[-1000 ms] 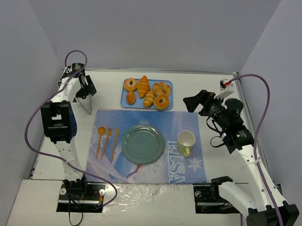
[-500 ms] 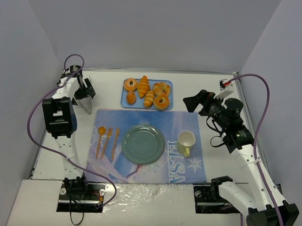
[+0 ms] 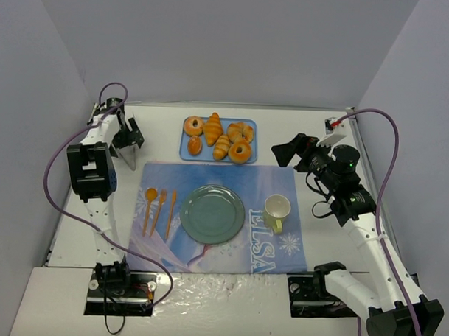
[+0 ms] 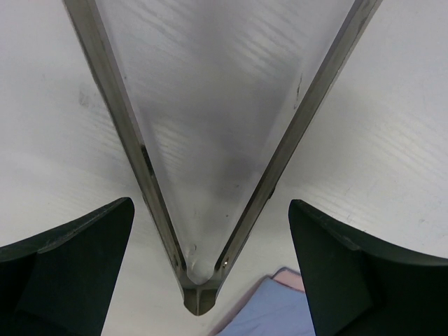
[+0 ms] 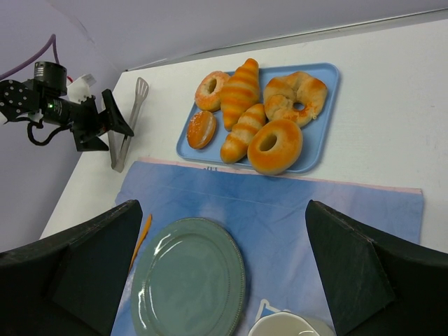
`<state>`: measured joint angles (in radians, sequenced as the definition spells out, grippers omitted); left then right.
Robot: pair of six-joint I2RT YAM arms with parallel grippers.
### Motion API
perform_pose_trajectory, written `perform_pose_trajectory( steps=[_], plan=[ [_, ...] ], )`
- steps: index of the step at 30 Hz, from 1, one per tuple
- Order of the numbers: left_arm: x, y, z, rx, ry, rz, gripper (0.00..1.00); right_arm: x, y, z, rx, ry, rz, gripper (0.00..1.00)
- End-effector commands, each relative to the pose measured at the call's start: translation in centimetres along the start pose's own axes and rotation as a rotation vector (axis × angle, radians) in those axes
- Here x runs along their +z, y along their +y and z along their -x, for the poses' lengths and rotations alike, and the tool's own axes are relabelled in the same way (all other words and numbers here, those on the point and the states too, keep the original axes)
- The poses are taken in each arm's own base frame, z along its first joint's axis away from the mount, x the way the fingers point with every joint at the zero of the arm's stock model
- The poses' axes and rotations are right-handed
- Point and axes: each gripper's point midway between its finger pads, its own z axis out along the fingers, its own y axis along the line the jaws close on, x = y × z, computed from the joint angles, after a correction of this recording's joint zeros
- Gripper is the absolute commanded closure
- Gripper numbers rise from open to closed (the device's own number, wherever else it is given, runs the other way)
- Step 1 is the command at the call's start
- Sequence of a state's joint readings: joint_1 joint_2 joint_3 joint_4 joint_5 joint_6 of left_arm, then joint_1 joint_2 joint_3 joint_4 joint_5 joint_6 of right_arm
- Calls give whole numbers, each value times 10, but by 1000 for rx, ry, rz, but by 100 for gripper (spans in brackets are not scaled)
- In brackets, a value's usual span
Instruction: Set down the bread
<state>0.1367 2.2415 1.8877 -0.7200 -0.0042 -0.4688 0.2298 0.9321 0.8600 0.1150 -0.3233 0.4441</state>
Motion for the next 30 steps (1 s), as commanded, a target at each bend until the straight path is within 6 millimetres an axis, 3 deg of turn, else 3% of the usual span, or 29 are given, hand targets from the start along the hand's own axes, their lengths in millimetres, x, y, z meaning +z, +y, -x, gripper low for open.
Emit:
perform_pose_trajectory(
  steps=[1, 14, 19, 24, 28, 30],
  plan=[
    [-12, 1, 22, 5, -38, -8, 11, 0, 14, 21, -39, -71, 57, 0],
    [-4, 16, 27, 3, -10, 18, 12, 1, 12, 15, -36, -58, 53, 0],
    [2, 13, 23, 2, 13, -7, 24, 0, 12, 16, -34, -59, 54, 0],
    [5, 5, 19, -12, 22, -50, 42, -1, 12, 15, -33, -60, 53, 0],
    [-3, -3, 19, -7, 9, -75, 59, 0, 12, 14, -26, -57, 53, 0],
    [-16, -9, 23, -3, -17, -96, 61, -1, 13, 16, -24, -58, 55, 0]
  ],
)
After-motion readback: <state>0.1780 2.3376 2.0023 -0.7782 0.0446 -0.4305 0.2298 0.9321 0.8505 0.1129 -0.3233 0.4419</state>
